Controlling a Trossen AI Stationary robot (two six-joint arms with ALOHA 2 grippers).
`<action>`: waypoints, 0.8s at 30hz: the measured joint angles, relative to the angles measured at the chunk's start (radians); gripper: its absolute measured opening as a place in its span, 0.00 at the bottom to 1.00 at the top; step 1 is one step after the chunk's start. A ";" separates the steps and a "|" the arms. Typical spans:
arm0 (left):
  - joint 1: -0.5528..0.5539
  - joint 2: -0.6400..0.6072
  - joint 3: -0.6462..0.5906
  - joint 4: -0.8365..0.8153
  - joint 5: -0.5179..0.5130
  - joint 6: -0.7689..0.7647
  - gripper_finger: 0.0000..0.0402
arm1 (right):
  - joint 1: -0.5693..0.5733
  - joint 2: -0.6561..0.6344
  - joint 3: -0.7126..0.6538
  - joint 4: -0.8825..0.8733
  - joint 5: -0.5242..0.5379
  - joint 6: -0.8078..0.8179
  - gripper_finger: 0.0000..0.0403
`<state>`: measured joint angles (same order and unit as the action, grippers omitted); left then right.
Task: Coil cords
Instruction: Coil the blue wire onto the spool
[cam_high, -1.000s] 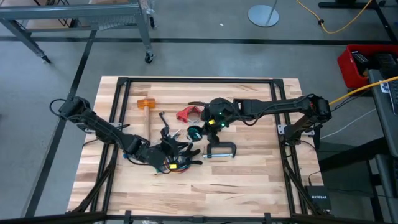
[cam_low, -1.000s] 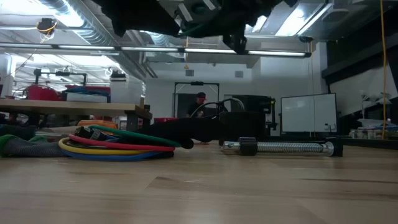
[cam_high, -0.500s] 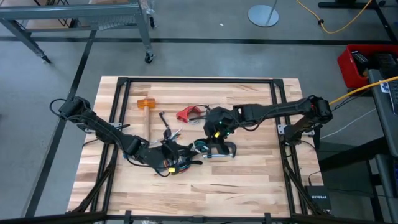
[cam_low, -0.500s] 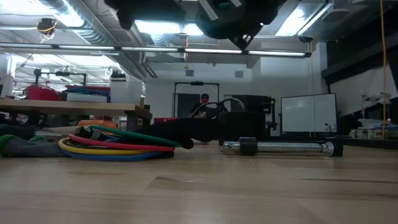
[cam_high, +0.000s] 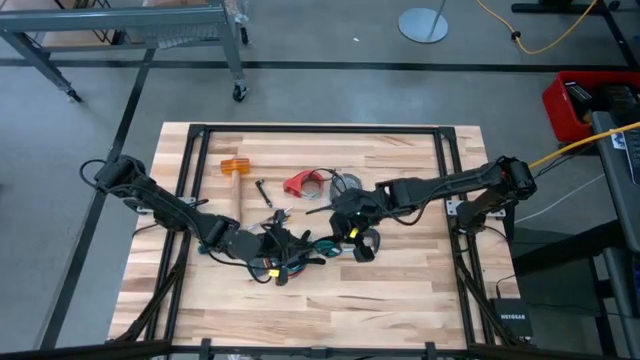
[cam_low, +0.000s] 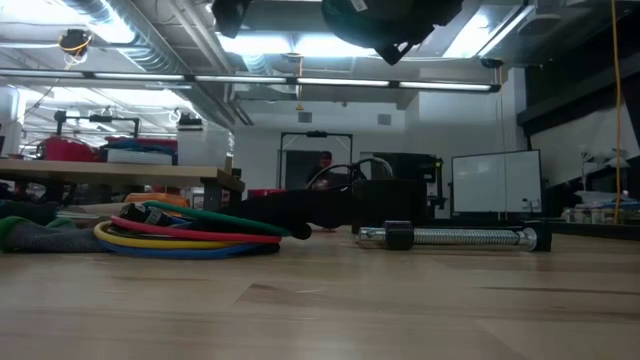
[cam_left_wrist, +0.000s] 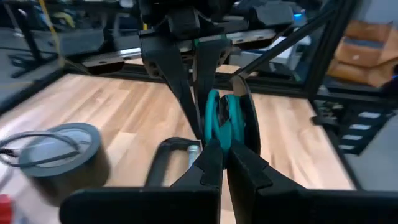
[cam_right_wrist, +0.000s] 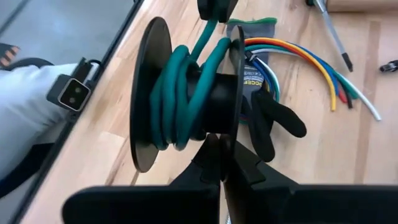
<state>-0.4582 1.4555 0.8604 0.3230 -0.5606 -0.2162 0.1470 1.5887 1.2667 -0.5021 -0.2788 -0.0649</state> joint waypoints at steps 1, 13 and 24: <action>0.003 0.000 0.000 0.003 0.019 -0.008 0.00 | 0.006 0.000 0.000 0.000 0.011 -0.001 0.01; 0.025 0.063 0.000 0.069 0.058 -0.033 0.00 | 0.032 0.027 -0.002 0.001 0.044 -0.023 0.01; 0.039 0.076 0.001 0.086 0.063 -0.011 0.09 | 0.037 0.052 -0.003 0.033 0.045 -0.023 0.01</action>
<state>-0.4193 1.5314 0.8611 0.4091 -0.4973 -0.2272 0.1837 1.6409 1.2636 -0.4691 -0.2340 -0.0879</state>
